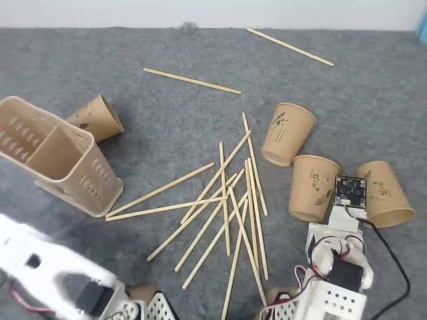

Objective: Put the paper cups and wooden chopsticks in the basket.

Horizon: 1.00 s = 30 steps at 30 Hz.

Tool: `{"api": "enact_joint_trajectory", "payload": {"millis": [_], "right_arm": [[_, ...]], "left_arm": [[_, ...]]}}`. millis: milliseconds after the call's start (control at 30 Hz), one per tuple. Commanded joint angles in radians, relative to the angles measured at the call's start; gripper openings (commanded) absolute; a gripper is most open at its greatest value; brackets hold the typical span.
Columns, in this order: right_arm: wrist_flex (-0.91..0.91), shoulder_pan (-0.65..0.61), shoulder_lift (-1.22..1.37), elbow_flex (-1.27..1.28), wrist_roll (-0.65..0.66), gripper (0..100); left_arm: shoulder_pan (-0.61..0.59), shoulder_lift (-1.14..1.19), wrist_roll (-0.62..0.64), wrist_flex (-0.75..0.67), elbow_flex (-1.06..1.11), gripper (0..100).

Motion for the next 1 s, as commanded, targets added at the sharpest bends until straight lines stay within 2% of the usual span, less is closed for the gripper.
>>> {"api": "enact_joint_trajectory", "payload": {"millis": [0,233,533,600,700,733,800,967], "right_arm": [[-0.012,0.012,-0.013,0.017,0.012,0.8],[-0.012,0.039,-0.013,0.018,0.012,0.8],[-0.012,0.038,-0.013,0.018,0.012,0.8],[-0.012,0.038,-0.013,0.018,0.012,0.8],[-0.012,0.038,-0.013,0.018,0.012,0.8],[-0.012,0.038,-0.013,0.018,0.012,0.8],[-0.012,0.038,-0.013,0.018,0.012,0.8],[-0.012,0.039,-0.013,0.018,0.012,0.8]], "left_arm": [[0.115,-0.025,-0.028,0.009,-0.008,1],[0.235,-0.018,-0.032,0.044,-0.008,1],[0.216,-0.026,-0.032,0.055,-0.062,1],[0.210,-0.026,-0.046,0.167,-0.147,1],[0.201,-0.028,-0.057,0.509,-0.374,2],[0.201,-0.055,-0.057,0.589,-0.357,2],[0.203,-0.153,-0.060,0.652,-0.349,1],[0.190,-0.319,-0.060,0.976,-0.348,1]]}}
